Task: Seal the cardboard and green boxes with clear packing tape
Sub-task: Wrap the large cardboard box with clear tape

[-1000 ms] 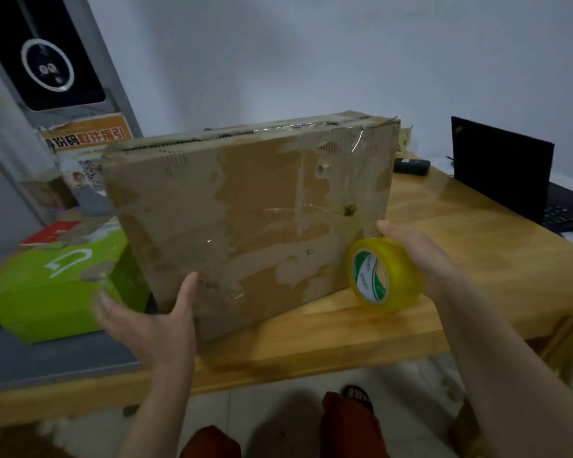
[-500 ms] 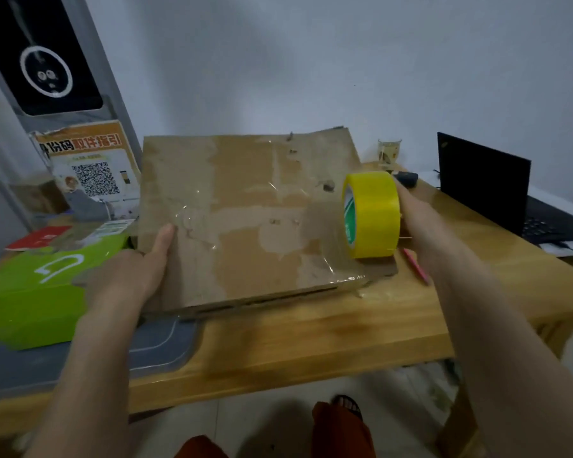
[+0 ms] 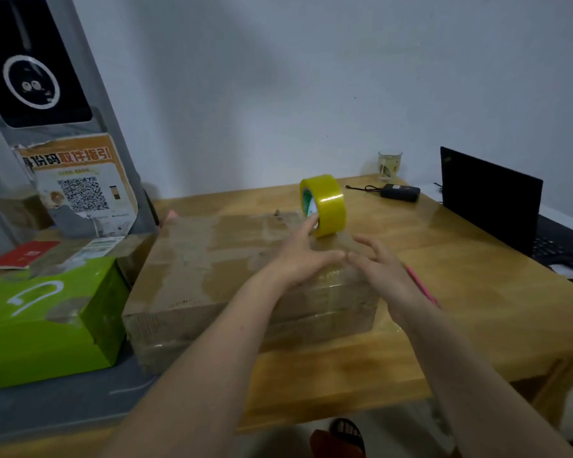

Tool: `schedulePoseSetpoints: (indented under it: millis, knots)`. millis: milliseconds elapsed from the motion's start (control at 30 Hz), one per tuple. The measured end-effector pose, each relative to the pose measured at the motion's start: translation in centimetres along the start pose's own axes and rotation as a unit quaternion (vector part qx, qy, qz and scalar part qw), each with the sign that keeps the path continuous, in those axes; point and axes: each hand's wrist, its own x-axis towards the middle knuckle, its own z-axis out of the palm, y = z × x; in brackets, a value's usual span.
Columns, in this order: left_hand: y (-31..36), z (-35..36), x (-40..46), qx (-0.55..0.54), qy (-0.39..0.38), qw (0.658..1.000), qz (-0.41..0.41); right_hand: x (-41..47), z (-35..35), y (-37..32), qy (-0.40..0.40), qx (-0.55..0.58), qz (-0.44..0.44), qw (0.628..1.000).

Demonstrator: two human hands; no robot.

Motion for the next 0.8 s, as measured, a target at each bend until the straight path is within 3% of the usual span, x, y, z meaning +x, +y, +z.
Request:
schedulePoseSetpoints:
  millis: [67, 200, 300, 367, 433, 500, 800]
  knots:
    - [-0.6, 0.8, 1.0, -0.038, 0.028, 0.999, -0.01, 0.4, 0.2, -0.1, 0.023, -0.013, -0.033, 0.999]
    - [-0.9, 1.0, 1.2, -0.008, -0.032, 0.999, 0.001, 3.7, 0.6, -2.9, 0.052, -0.064, -0.086, 0.993]
    - [-0.2, 1.0, 0.7, 0.044, -0.014, 0.999, -0.017, 6.2, 1.3, -5.3, 0.07, -0.097, -0.107, 0.987]
    - [0.3, 0.9, -0.3, 0.184, -0.006, 0.982, -0.032, 7.0, 1.8, -5.0, 0.068, -0.123, -0.127, 0.982]
    - [0.1, 1.2, -1.3, 0.378, -0.037, 0.925, -0.034, 7.0, 2.0, -4.5, 0.069, -0.123, -0.131, 0.981]
    - [0.1, 1.5, -1.6, 0.453, -0.068, 0.888, -0.045, 6.8, 1.8, -4.2, 0.082, -0.117, -0.129, 0.981]
    - [0.4, 1.5, -0.8, 0.456, -0.081, 0.884, -0.068, 0.0, -1.0, -4.9, 0.082, -0.136, -0.159, 0.974]
